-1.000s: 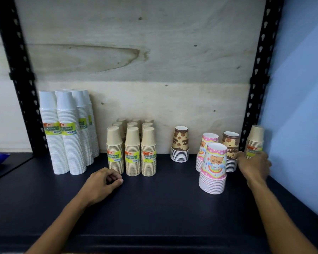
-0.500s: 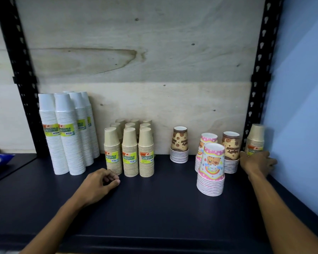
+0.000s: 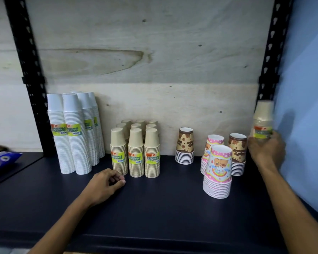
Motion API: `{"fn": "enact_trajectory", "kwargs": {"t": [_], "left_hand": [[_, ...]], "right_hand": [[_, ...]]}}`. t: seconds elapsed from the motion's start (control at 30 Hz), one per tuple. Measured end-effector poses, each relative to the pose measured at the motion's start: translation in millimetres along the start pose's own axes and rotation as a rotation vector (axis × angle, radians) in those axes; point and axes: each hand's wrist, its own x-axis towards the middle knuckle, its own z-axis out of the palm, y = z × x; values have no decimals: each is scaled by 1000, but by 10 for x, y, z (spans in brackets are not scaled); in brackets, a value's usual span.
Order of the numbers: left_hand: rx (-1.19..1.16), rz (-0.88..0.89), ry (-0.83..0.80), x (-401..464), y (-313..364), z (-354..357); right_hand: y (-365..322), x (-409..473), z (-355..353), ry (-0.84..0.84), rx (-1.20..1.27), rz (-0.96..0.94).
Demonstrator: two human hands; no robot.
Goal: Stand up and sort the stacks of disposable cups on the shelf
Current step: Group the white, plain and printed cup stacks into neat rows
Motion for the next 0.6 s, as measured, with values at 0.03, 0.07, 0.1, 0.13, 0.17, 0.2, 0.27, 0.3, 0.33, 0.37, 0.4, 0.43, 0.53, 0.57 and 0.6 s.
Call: {"fn": "enact_trajectory", "kwargs": {"t": [0.03,0.07,0.1,0.13,0.17,0.2,0.27,0.3,0.33,0.37,0.4,0.43,0.53,0.57,0.6], "left_hand": [[-2,1,-2,-1,-4,1],[-4,1,-6,-4,-7,0],[-4,2,-10,-4,-6,3],[-7,2,-13,-7,-9,-3],[-11,5,-14,-3,-7,1],[-17,6,-13,-1,-6,3],[-24,8,-15,-10,-16,-6],[-27,10,-16,-12,-18,-8],[-30,12,-17,-10,-18,-4],[-34,14,-17,-13,-21,-6],[-38,16,-19,-17,-26,-6],[-41,19,-18,-20,-31,-9],[-54,21,-11,-20,-32,-14],[-60,21,-10,-21,-34,-18],[-66,20,-9,-19,-35,-17]], "right_hand": [[-116,-5,-29,3,-11,-48],[-226,-12,-55,6,-25,-102],[-335,-27,-84,10,-43,-151],[-442,-42,-102,13,-61,-199],[-550,-75,-134,12,-80,-236],[-651,-106,-153,12,-95,-268],[-853,-208,-166,8,-109,-326],[-955,-278,-170,-1,-106,-350],[-1046,-352,-168,-9,-101,-378],[-1138,-447,-158,-25,-88,-402],[-1220,-562,-141,-50,-68,-421],[-1299,-701,-121,-89,-52,-429],[-1433,-1167,-10,-256,-27,-429],[-1441,-1321,48,-314,-22,-430],[-1428,-1464,122,-371,-17,-422]]}}
